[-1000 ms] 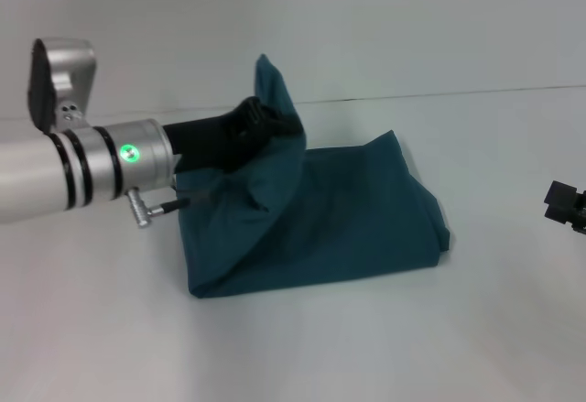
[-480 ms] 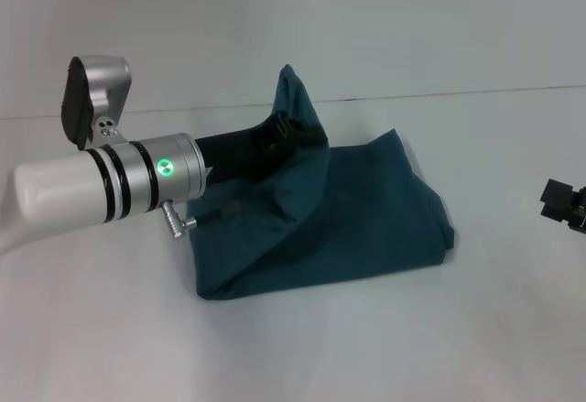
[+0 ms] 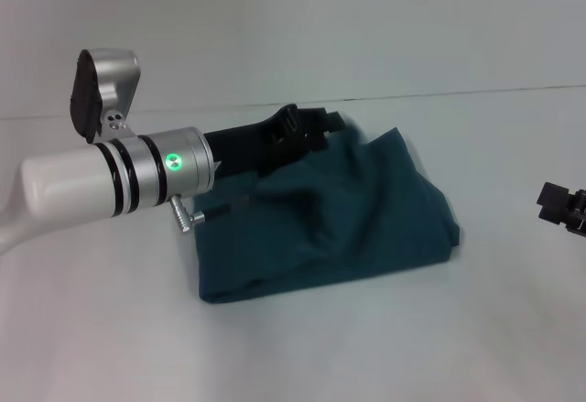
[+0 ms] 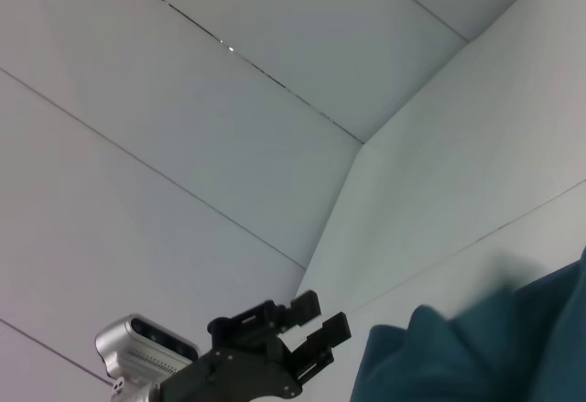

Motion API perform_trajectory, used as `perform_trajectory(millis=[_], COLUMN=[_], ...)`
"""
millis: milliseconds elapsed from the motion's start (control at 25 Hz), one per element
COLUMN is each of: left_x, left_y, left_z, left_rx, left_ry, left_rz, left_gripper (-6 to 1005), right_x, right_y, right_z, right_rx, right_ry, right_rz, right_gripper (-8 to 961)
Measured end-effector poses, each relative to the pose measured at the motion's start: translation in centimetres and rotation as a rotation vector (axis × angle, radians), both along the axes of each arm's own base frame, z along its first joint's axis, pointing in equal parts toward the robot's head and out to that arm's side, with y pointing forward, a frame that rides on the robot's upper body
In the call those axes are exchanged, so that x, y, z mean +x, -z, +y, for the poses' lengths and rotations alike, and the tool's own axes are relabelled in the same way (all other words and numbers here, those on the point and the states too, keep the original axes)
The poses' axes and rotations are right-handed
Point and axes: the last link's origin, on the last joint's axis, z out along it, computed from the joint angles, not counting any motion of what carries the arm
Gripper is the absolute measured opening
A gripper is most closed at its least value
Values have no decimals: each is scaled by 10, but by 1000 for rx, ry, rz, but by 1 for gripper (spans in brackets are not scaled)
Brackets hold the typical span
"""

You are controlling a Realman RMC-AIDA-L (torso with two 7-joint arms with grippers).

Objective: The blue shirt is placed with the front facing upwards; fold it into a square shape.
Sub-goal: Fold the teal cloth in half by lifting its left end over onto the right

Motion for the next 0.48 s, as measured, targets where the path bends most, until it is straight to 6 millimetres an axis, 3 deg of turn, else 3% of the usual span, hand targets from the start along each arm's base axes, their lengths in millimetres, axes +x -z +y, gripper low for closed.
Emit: perform_trajectory(millis=[400,480], left_x=[7,4], left_y=[-6,-10], left_z=[1,-1], left_rx=[21,24], left_ry=[38,53], left_rz=[-45,-40], left_gripper=[469,567], right_x=[0,0], right_y=[0,0], right_z=[1,1], right_rx=[-2,-2], right_ry=[2,2], right_rz=[2,2], right_gripper=[881,881])
